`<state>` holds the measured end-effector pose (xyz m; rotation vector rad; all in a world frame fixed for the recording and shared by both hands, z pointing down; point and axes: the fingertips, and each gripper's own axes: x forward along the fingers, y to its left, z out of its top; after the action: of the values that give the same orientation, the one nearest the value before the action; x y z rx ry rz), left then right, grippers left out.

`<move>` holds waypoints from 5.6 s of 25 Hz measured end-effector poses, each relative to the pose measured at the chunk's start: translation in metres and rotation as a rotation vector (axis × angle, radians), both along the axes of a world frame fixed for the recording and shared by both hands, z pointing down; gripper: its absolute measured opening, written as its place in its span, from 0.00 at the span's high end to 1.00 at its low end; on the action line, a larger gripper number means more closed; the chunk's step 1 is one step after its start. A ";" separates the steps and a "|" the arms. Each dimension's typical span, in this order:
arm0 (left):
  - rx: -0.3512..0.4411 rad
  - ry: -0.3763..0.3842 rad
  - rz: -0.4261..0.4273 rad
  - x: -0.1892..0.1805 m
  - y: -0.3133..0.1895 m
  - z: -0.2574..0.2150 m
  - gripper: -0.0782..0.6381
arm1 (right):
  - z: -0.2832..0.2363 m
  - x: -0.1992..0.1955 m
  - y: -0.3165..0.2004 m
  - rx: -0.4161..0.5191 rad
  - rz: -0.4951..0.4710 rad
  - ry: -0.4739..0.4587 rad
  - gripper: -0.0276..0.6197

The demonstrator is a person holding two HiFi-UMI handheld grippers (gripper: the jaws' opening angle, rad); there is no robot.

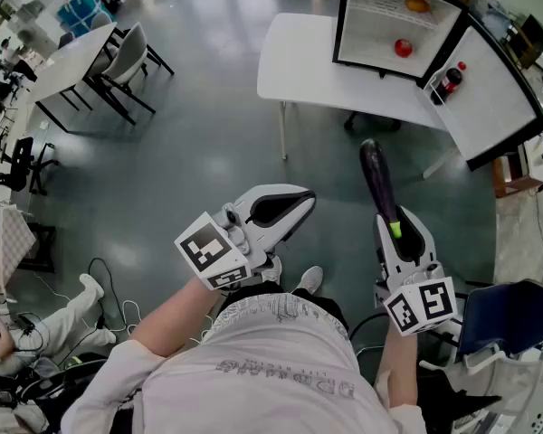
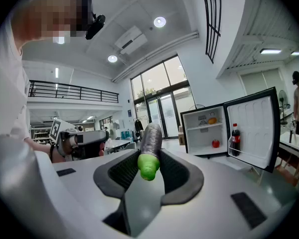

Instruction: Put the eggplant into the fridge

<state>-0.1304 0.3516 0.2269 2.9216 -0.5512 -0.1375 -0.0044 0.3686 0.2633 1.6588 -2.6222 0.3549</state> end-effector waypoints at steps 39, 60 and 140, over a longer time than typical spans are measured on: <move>-0.019 -0.059 -0.077 0.055 -0.014 0.028 0.88 | 0.022 0.079 -0.011 -0.006 -0.001 -0.047 0.76; -0.034 -0.039 -0.068 0.068 -0.130 0.047 0.88 | 0.040 0.091 -0.122 -0.031 0.007 -0.027 0.76; -0.158 -0.199 -0.085 0.142 -0.480 0.141 0.88 | 0.184 0.153 -0.555 -0.175 0.001 0.049 0.76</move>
<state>0.0119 -0.1287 0.3678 2.7753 -0.6826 0.1809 0.1486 -0.1868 0.4478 1.5927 -2.4756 0.5201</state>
